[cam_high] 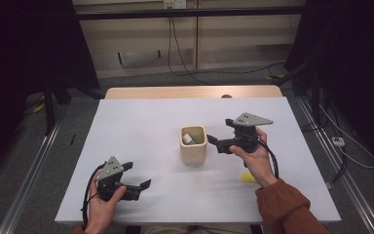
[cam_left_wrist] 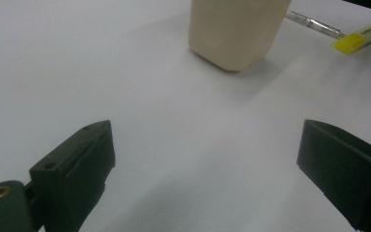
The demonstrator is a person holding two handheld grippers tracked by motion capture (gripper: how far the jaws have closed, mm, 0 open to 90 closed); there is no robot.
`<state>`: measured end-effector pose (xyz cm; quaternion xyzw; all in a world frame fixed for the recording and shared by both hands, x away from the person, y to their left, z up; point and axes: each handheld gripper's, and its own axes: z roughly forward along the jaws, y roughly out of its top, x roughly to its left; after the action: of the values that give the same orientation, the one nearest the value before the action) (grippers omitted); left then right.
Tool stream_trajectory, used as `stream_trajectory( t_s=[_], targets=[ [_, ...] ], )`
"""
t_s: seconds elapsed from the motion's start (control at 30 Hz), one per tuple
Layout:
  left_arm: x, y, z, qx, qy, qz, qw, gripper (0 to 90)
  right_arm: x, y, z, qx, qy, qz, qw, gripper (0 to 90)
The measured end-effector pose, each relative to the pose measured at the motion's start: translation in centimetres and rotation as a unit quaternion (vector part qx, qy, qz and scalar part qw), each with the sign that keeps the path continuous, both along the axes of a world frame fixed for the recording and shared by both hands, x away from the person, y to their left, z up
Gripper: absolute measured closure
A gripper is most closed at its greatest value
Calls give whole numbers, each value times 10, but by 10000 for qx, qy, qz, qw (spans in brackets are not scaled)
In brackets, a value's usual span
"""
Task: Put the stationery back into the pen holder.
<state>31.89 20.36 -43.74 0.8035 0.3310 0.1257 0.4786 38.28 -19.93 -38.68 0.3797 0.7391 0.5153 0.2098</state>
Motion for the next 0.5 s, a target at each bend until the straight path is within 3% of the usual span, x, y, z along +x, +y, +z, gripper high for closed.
stream_trajectory(
  t_s=[0.3, 0.5],
  targets=[
    [-1, 1, 1, -46, -24, 5, 10000, 63, -8, -13, -6, -158, 43, -185, 9997, 68],
    [-2, 2, 2, -69, -37, -7, 10000, 63, -15, -29, -9, -175, 306, -200, 9992, 68]
  ],
)
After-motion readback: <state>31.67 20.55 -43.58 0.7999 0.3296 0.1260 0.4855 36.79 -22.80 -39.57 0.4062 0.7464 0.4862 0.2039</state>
